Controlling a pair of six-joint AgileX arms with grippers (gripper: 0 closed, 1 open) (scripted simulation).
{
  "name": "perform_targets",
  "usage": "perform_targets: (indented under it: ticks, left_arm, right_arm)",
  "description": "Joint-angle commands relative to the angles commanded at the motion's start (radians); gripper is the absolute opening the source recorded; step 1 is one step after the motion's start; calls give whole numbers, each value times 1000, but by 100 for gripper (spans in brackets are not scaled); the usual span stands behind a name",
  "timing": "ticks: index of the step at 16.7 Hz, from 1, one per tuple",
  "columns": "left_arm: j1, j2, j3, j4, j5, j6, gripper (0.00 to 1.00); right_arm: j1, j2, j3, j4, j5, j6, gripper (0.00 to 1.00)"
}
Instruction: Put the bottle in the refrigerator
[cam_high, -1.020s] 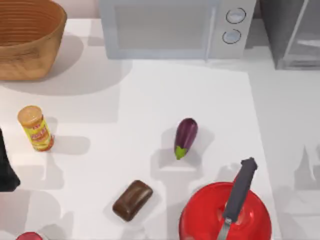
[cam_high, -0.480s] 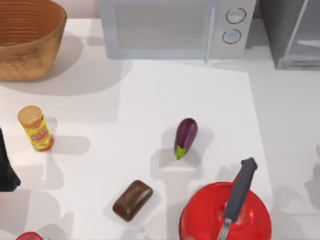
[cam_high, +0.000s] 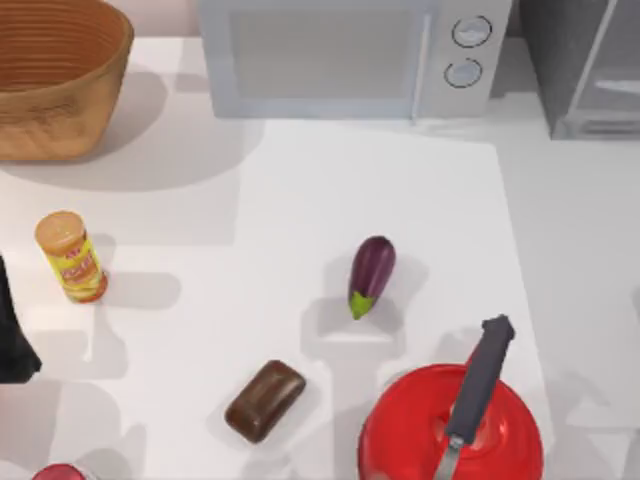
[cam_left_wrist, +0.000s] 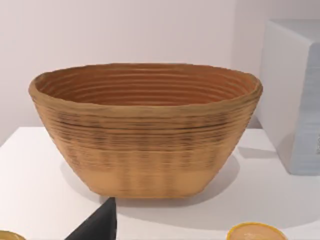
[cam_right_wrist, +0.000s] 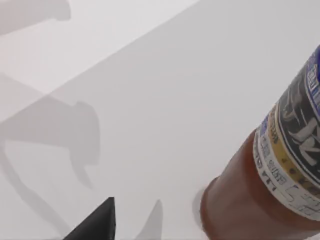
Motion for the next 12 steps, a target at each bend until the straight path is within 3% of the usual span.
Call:
perform_targets:
  ticks: [6,12]
  left_arm:
    - [0,0,0,0,0,0,100]
    - [0,0,0,0,0,0,100]
  right_arm:
    - [-173,472,164,-210,-335,-476,100]
    - [-244,655,228,-323,-469,-640,100]
